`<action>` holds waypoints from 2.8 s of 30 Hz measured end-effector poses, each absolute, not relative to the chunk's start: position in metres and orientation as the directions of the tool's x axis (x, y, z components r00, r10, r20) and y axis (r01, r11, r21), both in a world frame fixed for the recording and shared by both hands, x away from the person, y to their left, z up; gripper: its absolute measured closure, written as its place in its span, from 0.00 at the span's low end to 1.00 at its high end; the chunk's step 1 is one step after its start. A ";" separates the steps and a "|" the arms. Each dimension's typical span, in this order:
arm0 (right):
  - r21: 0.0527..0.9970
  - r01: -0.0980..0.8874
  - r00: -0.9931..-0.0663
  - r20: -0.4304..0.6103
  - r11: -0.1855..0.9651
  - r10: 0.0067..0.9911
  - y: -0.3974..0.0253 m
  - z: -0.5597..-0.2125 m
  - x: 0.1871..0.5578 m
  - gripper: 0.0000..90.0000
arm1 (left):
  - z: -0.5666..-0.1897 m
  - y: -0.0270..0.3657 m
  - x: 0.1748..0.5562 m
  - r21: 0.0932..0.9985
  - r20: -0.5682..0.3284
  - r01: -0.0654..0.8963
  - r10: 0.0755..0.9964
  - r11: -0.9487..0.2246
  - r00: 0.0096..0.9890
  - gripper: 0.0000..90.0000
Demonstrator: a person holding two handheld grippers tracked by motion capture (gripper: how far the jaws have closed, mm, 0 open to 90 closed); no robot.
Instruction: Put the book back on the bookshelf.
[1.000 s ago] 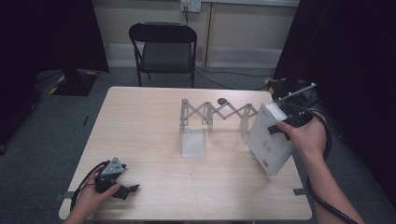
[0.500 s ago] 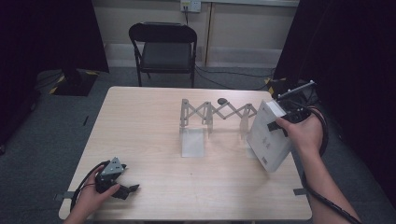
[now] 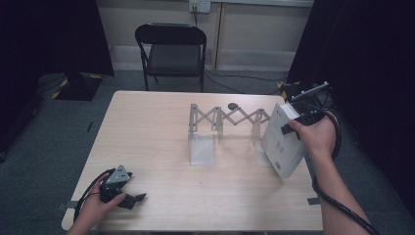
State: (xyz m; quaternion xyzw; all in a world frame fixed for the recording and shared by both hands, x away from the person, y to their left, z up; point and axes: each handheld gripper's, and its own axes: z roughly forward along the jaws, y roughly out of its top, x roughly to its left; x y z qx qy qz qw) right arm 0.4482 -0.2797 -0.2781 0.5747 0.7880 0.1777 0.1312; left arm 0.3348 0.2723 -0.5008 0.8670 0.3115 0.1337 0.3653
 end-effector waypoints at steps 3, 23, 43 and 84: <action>0.434 0.859 -0.299 -0.002 0.271 0.954 -0.282 -0.279 0.450 0.59 | -0.501 0.272 0.335 0.717 0.000 0.444 0.637 -0.538 0.771 0.04; 0.450 0.862 -0.258 -0.008 0.233 0.966 -0.282 -0.282 0.458 0.59 | -0.501 0.272 0.335 0.717 0.001 0.444 0.637 -0.538 0.771 0.04; 0.448 0.874 -0.206 -0.011 0.189 0.979 -0.282 -0.286 0.465 0.59 | -0.501 0.272 0.335 0.717 0.000 0.444 0.637 -0.537 0.771 0.04; 0.439 0.883 -0.164 -0.049 0.169 0.985 -0.270 -0.303 0.486 0.59 | -0.501 0.272 0.335 0.717 0.004 0.443 0.638 -0.539 0.770 0.04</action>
